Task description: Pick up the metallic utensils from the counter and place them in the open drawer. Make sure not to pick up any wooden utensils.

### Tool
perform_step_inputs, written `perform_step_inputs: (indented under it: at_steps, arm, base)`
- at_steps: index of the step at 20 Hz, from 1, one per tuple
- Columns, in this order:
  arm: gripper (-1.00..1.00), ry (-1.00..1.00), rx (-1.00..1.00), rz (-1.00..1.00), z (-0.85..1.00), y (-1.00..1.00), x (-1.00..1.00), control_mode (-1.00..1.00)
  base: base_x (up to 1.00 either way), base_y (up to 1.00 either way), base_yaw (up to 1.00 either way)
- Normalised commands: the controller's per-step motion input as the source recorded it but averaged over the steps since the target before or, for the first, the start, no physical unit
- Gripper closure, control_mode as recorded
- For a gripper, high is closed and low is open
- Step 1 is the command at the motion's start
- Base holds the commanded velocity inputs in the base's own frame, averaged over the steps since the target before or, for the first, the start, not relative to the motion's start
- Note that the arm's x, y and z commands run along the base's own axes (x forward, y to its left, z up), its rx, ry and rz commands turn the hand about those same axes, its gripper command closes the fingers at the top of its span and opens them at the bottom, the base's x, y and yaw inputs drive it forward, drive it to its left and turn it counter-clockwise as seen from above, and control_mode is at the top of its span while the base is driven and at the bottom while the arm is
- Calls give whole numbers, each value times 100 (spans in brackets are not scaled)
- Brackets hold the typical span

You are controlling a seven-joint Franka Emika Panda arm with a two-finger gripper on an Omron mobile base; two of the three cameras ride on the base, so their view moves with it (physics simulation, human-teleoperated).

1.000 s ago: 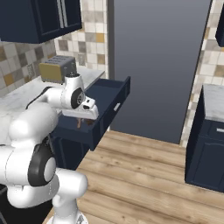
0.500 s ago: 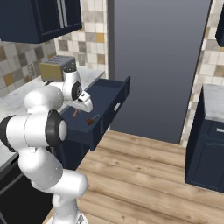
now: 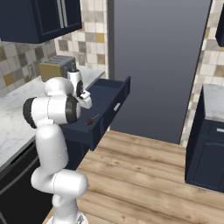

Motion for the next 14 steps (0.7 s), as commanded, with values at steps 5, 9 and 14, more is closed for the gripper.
perform_step_inputs:
  at_steps: [5, 9, 14]
  arm:
    - [100, 4, 0, 8, -56, 0, 93, -100]
    - [100, 10, 0, 3, -38, 0, 65, -100]
    - [100, 10, 0, 0, -41, 0, 42, -100]
  base:
    - [0, 0, 0]
    - [0, 0, 0]
    - [0, 0, 0]
